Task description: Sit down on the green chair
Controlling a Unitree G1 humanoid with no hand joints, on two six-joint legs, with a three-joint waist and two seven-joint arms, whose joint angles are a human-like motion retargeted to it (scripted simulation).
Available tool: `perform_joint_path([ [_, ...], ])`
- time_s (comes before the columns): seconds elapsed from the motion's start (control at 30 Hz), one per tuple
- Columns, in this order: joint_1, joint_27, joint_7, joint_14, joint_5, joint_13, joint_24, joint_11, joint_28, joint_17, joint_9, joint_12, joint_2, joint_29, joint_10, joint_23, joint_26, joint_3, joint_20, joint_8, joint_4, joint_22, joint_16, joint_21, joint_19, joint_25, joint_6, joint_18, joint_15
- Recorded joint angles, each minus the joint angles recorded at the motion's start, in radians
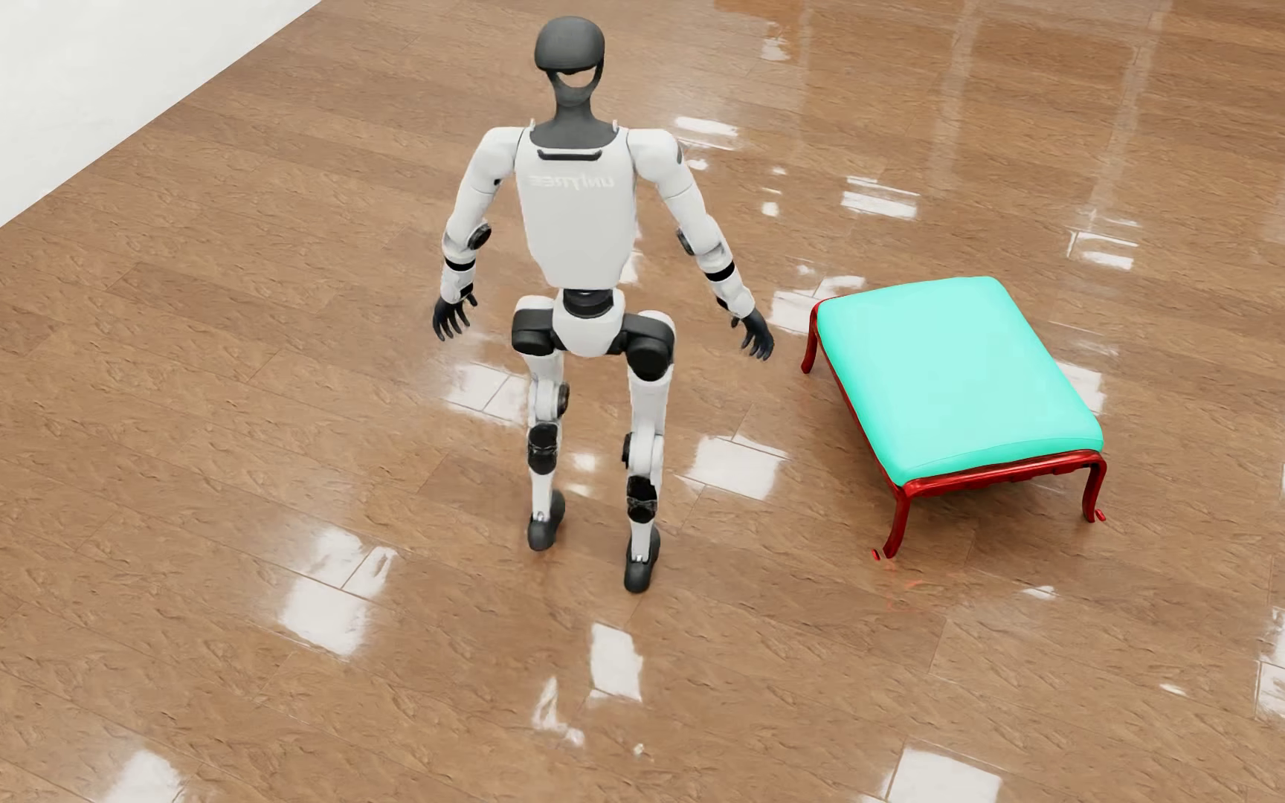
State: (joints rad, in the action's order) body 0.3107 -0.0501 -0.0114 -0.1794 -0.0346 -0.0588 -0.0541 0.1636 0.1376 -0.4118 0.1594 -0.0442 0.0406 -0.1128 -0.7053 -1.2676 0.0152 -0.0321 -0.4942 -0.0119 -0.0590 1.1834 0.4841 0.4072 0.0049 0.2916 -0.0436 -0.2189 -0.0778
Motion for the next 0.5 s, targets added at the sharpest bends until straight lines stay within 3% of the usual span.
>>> perform_joint_path([
  [0.07, 0.04, 0.012, -0.019, 0.018, -0.009, -0.025, -0.019, -0.018, -0.008, 0.002, 0.001, 0.0, 0.045, -0.001, 0.225, 0.018, -0.002, -0.012, 0.029, -0.007, 0.034, 0.011, 0.006, 0.027, 0.001, 0.008, 0.002, -0.002, -0.023],
  [0.13, 0.044, 0.014, -0.046, 0.031, -0.02, -0.038, -0.02, -0.029, -0.02, 0.004, 0.01, 0.007, 0.112, 0.008, 0.364, 0.042, 0.008, -0.015, 0.054, -0.019, 0.057, 0.016, 0.015, 0.044, -0.01, 0.018, 0.001, 0.035, -0.06],
  [0.23, 0.018, 0.022, -0.072, 0.13, -0.038, -0.011, -0.021, 0.008, -0.025, 0.006, -0.008, 0.033, 0.206, 0.011, 0.336, 0.06, 0.014, -0.018, 0.085, -0.043, 0.05, 0.022, 0.027, 0.039, -0.015, 0.036, -0.003, -0.054, -0.101],
  [0.27, -0.021, 0.02, -0.083, 0.146, -0.029, 0.006, -0.033, 0.086, -0.038, 0.005, -0.028, 0.049, 0.198, 0.018, 0.36, 0.065, 0.017, -0.018, 0.112, -0.058, 0.057, 0.015, 0.031, 0.027, -0.007, 0.046, -0.012, -0.011, -0.123],
  [0.3, -0.039, 0.021, -0.063, 0.151, -0.005, 0.015, -0.033, 0.224, -0.03, 0.008, -0.039, 0.053, 0.155, 0.015, 0.35, 0.055, 0.014, -0.016, 0.112, -0.066, 0.075, 0.016, 0.03, 0.009, 0.038, 0.048, -0.028, 0.011, -0.126],
  [0.33, -0.071, 0.02, -0.047, 0.154, 0.036, 0.029, -0.03, 0.411, -0.02, 0.011, -0.048, 0.059, 0.085, 0.005, 0.355, 0.038, 0.018, -0.008, 0.101, -0.055, 0.09, 0.023, 0.025, 0.006, 0.135, 0.034, -0.039, 0.019, -0.079],
  [0.37, -0.13, 0.02, -0.059, 0.159, 0.087, 0.036, -0.04, 0.607, -0.033, 0.008, -0.046, 0.071, 0.015, 0.028, 0.389, 0.027, 0.022, 0.008, 0.103, -0.066, 0.1, 0.013, 0.025, 0.013, 0.289, 0.033, -0.05, 0.057, 0.071],
  [0.4, -0.184, 0.017, -0.074, 0.162, 0.13, 0.025, -0.054, 0.781, -0.044, 0.004, -0.026, 0.067, -0.064, 0.046, 0.41, 0.027, 0.021, 0.024, 0.11, -0.076, 0.102, -0.003, 0.03, -0.001, 0.299, 0.048, -0.057, 0.097, 0.106],
  [0.43, -0.212, 0.016, -0.073, 0.157, 0.149, 0.016, -0.071, 0.883, -0.038, 0.004, -0.014, 0.05, -0.147, 0.043, 0.414, 0.027, 0.019, 0.039, 0.097, -0.05, 0.09, -0.002, 0.032, -0.008, 0.275, 0.063, -0.054, 0.107, 0.088],
  [0.5, -0.259, 0.006, -0.065, 0.148, 0.163, 0.026, -0.057, 0.906, -0.001, 0.007, -0.018, 0.039, -0.279, 0.024, 0.434, 0.028, 0.014, 0.066, 0.082, 0.009, 0.06, -0.013, 0.025, -0.012, 0.225, 0.073, -0.042, 0.096, 0.059],
])
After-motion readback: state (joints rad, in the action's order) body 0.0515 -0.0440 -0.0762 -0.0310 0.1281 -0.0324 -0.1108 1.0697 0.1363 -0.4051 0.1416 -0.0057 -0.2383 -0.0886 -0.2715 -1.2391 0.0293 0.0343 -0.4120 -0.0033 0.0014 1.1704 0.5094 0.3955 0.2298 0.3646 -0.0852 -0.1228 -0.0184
